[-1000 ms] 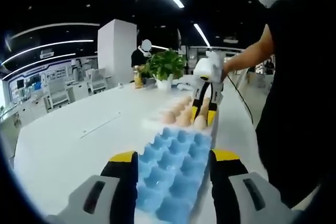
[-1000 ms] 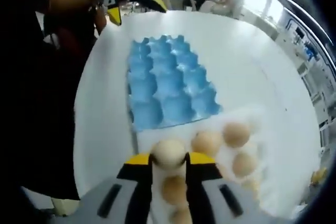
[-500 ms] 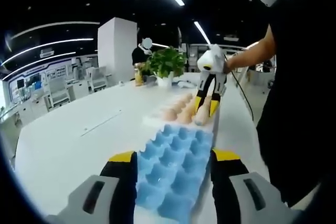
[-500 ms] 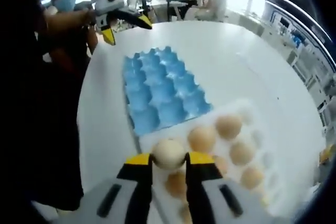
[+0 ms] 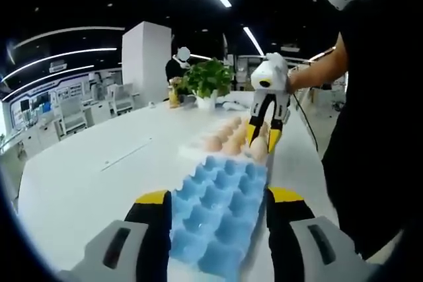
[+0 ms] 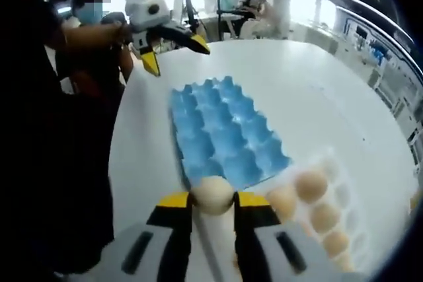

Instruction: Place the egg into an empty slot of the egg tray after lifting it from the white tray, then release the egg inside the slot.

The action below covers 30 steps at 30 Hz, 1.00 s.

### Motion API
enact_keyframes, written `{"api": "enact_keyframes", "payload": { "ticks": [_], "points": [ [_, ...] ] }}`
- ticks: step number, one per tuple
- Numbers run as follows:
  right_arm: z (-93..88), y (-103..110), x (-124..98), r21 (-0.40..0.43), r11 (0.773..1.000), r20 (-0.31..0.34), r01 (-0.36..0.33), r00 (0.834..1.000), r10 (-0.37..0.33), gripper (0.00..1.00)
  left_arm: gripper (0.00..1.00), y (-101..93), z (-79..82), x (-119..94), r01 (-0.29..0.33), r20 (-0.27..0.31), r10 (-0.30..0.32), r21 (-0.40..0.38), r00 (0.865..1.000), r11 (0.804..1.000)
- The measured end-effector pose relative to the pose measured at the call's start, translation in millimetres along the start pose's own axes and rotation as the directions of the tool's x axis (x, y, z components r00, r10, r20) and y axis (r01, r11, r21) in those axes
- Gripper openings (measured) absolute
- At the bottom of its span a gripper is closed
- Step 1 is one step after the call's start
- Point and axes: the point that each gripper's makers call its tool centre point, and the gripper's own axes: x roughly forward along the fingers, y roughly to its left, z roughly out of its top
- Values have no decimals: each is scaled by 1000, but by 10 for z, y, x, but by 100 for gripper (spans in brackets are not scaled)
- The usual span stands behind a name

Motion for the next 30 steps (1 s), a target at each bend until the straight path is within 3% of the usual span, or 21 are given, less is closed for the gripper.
{"api": "enact_keyframes", "payload": {
  "ticks": [9,30],
  "points": [
    [162,93,121,-9,1000,38,-27,999,27,24,68,39,4,-25,-21,14,21,-21,1000,1000],
    [559,281,397,-31,997,123,-73,989,76,24,63,20,1,-75,-10,12,10,-16,1000,1000]
  ]
}}
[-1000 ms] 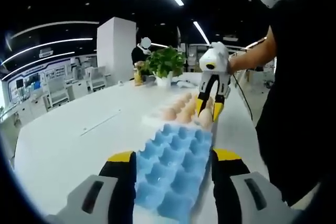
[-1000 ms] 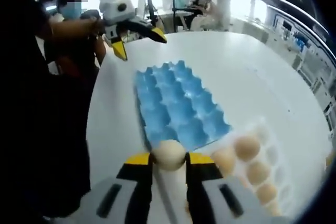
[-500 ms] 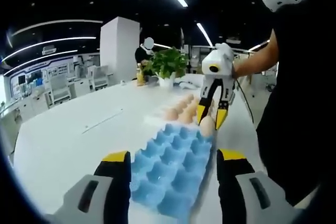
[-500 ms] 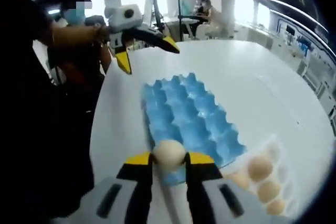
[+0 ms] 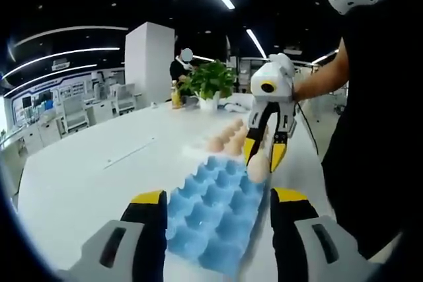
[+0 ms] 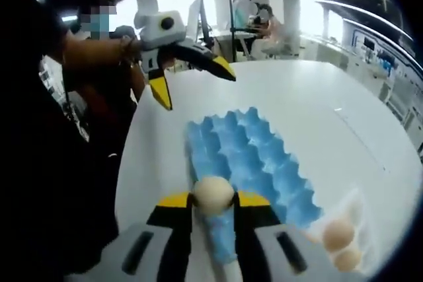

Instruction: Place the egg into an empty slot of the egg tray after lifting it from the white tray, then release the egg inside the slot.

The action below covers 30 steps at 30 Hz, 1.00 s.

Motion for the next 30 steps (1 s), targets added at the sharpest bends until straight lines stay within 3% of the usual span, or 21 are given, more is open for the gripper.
{"api": "enact_keyframes", "payload": {
  "ticks": [30],
  "points": [
    [698,137,810,-86,992,72,-96,992,102,24,62,89,-53,-169,-17,5,17,4,1000,1000]
  ]
}}
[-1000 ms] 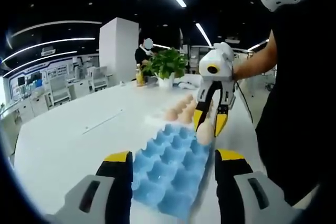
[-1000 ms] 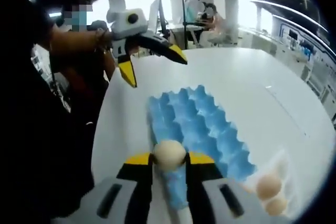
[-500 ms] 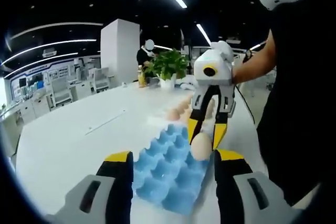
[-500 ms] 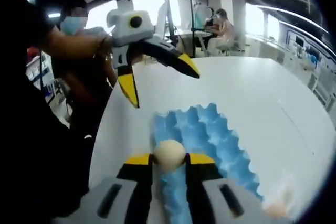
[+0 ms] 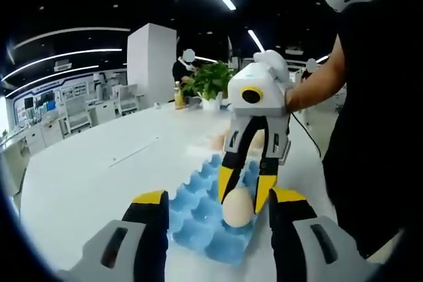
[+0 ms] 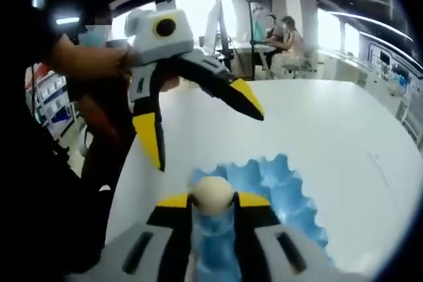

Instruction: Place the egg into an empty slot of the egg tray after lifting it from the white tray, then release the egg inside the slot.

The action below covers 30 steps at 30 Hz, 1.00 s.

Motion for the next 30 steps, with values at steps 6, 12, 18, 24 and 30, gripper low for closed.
{"api": "enact_keyframes", "payload": {
  "ticks": [6,12,18,24,30],
  "points": [
    [24,11,109,-5,1000,1,-18,1000,18,24,61,9,-25,-34,-2,-4,2,-3,1000,1000],
    [13,13,186,-14,1000,-8,-25,1000,25,24,61,6,-43,-46,-2,-8,2,-7,1000,1000],
    [10,19,282,-52,998,-26,-27,999,26,24,61,11,-52,-44,-4,-7,4,-4,1000,1000],
    [-21,35,351,-89,995,-49,-33,998,28,24,59,-10,-73,-52,3,-20,-3,-11,1000,1000],
    [-88,68,414,-139,990,-83,-40,996,29,24,62,33,-50,-66,-16,-1,16,0,1000,1000]
  ]
}}
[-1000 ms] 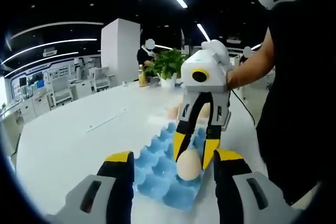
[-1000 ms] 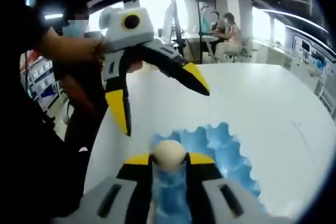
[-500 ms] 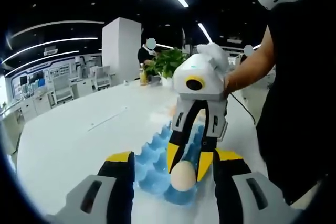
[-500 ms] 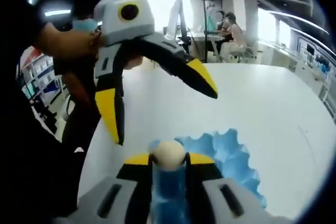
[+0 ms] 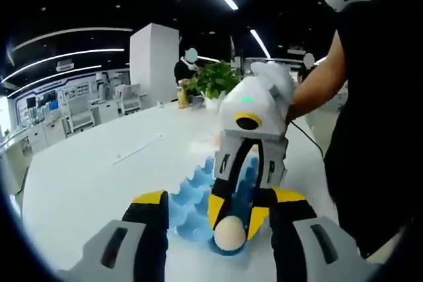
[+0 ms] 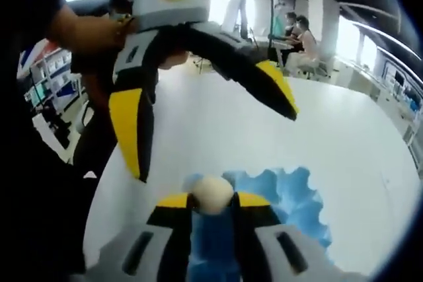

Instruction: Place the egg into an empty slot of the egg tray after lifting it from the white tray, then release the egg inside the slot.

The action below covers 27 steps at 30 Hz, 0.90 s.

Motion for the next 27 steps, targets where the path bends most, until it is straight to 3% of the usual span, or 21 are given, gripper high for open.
{"api": "enact_keyframes", "payload": {
  "ticks": [27],
  "points": [
    [-4,-43,17,-55,998,26,-15,1000,17,25,61,-16,-27,2,8,-13,-8,-8,1000,1000]
  ]
}}
